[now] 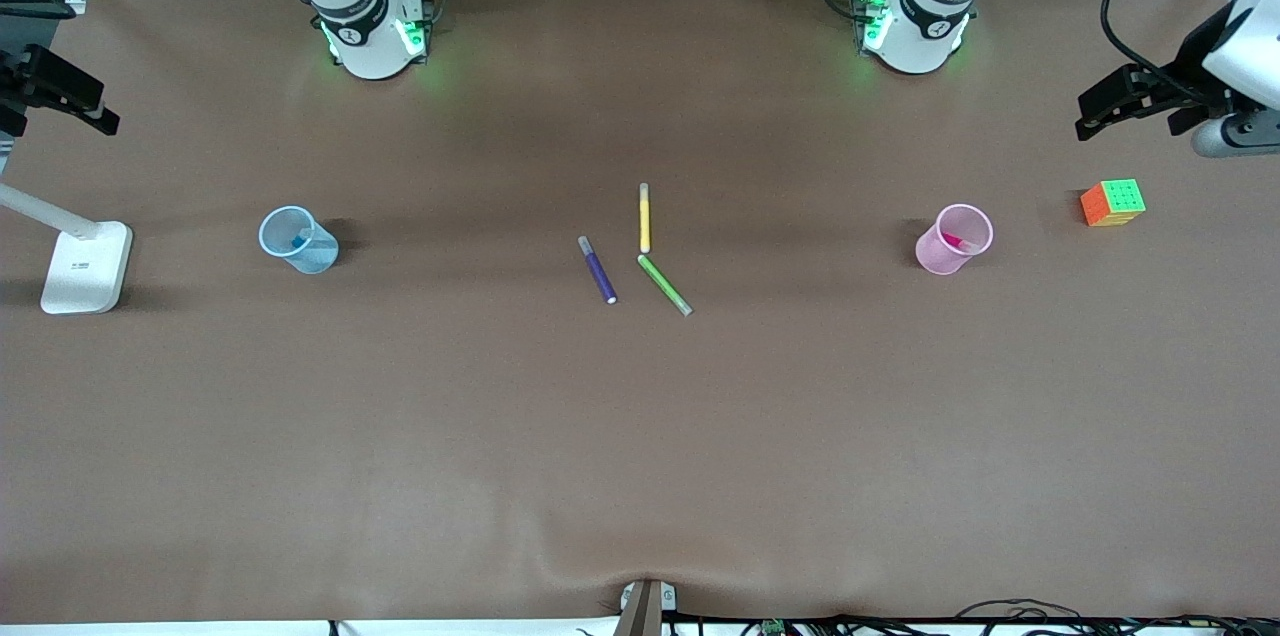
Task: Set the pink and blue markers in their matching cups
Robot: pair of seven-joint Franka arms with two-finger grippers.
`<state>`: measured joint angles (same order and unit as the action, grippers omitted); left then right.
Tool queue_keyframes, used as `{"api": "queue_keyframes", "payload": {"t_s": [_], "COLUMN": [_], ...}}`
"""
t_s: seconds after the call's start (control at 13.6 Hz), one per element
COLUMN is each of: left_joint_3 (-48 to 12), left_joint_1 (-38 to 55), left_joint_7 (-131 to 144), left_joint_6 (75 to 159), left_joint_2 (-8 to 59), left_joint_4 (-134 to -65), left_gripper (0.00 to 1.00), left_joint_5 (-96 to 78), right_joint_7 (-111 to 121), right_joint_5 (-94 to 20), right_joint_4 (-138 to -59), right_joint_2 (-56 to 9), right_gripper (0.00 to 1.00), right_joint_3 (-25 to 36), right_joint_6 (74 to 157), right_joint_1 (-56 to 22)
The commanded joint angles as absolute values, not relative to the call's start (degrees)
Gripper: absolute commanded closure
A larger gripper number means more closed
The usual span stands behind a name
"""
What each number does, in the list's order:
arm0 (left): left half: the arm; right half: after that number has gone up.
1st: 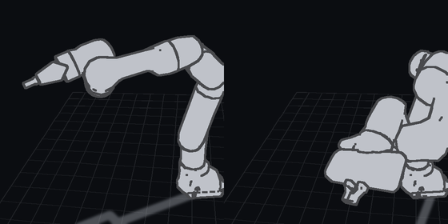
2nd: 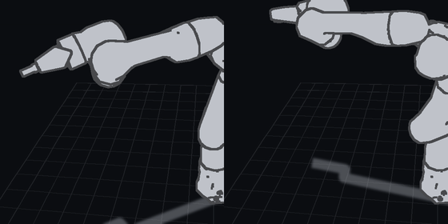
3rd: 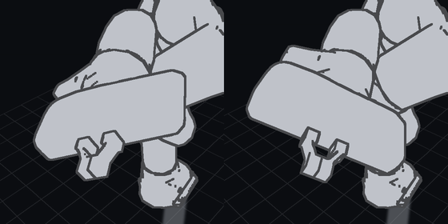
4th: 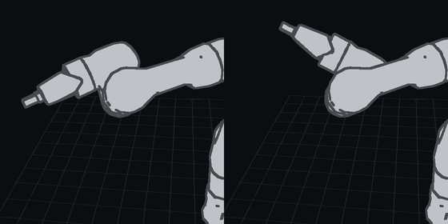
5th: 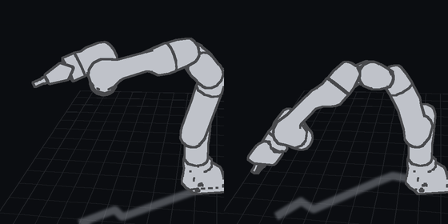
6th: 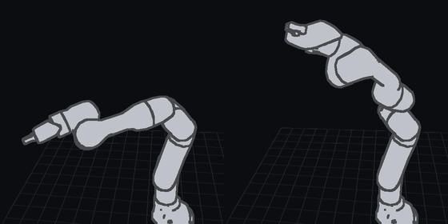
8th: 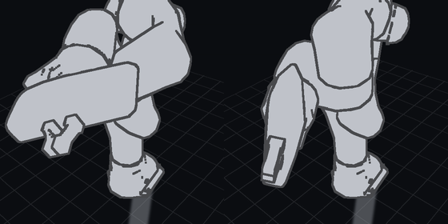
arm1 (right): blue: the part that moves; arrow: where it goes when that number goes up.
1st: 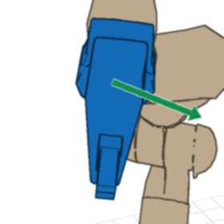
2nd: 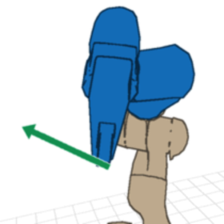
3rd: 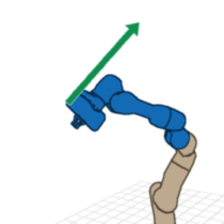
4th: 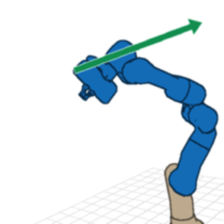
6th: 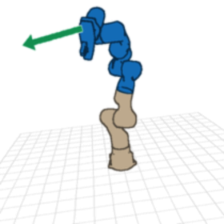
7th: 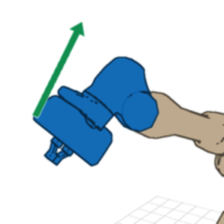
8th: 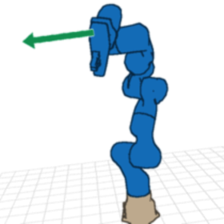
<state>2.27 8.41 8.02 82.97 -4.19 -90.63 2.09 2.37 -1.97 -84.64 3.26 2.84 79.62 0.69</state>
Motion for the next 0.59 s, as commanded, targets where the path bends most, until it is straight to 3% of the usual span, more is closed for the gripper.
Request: {"api": "queue_keyframes", "payload": {"t_s": [0.0, 0.51], "left_joint_3": [2.19, 2.29], "left_joint_1": [6.52, 3.52], "left_joint_7": [7.13, 4.57], "left_joint_6": [82.18, 81.83], "left_joint_2": [-5.10, -4.92], "left_joint_4": [-90.27, -88.15], "left_gripper": [0.00, 0.00], "left_joint_5": [2.11, 2.11], "right_joint_7": [1.93, 1.93], "right_joint_5": [-0.88, -0.88], "right_joint_4": [-85.17, -85.17], "right_joint_2": [4.04, 4.04], "right_gripper": [0.00, 0.00], "right_joint_3": [3.16, 3.16], "right_joint_6": [79.63, 79.63], "right_joint_1": [0.09, 0.09]}}
